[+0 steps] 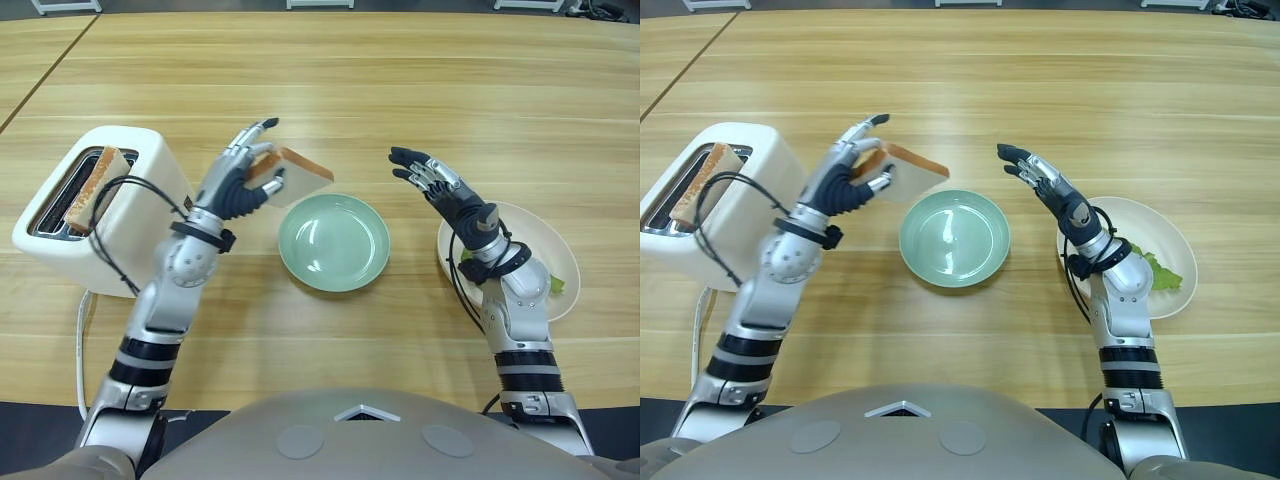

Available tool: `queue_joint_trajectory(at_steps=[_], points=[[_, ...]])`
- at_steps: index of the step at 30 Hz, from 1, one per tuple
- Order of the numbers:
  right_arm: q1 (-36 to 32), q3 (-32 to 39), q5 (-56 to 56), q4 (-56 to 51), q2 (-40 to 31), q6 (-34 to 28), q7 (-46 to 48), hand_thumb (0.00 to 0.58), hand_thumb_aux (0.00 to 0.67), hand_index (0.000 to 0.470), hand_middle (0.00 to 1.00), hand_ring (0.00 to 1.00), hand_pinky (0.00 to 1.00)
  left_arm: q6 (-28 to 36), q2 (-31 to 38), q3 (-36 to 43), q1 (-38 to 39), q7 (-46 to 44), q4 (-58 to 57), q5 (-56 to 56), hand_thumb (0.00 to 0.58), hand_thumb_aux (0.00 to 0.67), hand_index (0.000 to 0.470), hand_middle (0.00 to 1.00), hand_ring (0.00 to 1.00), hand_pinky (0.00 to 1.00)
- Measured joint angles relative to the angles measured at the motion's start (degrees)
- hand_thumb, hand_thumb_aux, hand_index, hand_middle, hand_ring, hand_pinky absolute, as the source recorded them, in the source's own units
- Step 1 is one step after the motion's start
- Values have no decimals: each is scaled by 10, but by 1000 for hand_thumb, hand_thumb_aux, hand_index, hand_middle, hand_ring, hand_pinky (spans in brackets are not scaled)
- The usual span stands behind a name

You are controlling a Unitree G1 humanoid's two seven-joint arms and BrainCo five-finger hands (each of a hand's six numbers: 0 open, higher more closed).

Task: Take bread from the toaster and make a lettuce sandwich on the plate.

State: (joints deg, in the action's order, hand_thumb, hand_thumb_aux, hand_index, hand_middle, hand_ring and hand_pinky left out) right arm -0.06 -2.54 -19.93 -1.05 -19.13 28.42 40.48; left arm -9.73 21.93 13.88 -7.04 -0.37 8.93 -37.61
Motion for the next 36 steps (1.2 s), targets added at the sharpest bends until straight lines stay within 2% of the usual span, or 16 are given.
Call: queue_joint_trajectory(at_steps=[3, 7, 15, 16, 17, 18, 19, 26, 29, 32, 36], points=[[-6, 3, 0, -7, 2, 6, 1, 0, 0, 0, 0, 0, 0, -24, 0, 65, -34, 45, -47, -111, 580, 670, 470, 0, 0, 0], [-11, 7, 0, -13, 3, 6, 3, 0, 0, 0, 0, 0, 0, -36, -2, 137, -43, 77, -77, -210, 580, 670, 470, 0, 0, 0], [-19, 11, 0, -16, 3, 6, 3, 0, 0, 0, 0, 0, 0, -21, -5, 177, -13, 91, -73, -254, 580, 670, 470, 0, 0, 0], [-21, 12, 0, -16, 3, 6, 3, 0, 0, 0, 0, 0, 0, -14, -3, 176, -4, 87, -65, -259, 536, 486, 341, 0, 0, 0], [-21, 14, 0, -16, 3, 6, 3, 0, 0, 0, 0, 0, 0, -8, -1, 176, 2, 84, -59, -262, 438, 339, 238, 0, 0, 0], [-21, 15, 0, -16, 3, 6, 3, 0, 0, 0, 0, 0, 0, -2, 0, 176, 11, 79, -52, -264, 40, 24, 17, 0, 0, 0], [-21, 16, 0, -16, 3, 7, 3, 0, 0, 0, 0, 0, 0, 6, 1, 176, 19, 72, -48, -265, 0, 0, 0, 0, 0, 0], [-22, 8, 23, -10, -8, 9, -3, 0, 0, 0, 0, 0, 0, 51, 3, 174, 68, 27, 25, -287, 0, 0, 0, 0, 0, 0], [-24, -34, 90, 7, -96, 3, -7, 0, 0, 0, 0, 0, 0, 71, -2, 171, 98, 5, 82, -288, 0, 0, 0, 0, 0, 0], [13, -105, 167, 13, -202, 50, 0, 0, 0, 0, 0, 0, 0, 86, -2, 153, 139, -21, 152, -284, 0, 0, 0, 0, 0, 0], [46, -171, 342, -45, -306, 136, -65, 0, 0, 0, 0, 0, 0, 100, -37, 93, 207, -45, 237, -115, 0, 0, 0, 0, 0, 0]])
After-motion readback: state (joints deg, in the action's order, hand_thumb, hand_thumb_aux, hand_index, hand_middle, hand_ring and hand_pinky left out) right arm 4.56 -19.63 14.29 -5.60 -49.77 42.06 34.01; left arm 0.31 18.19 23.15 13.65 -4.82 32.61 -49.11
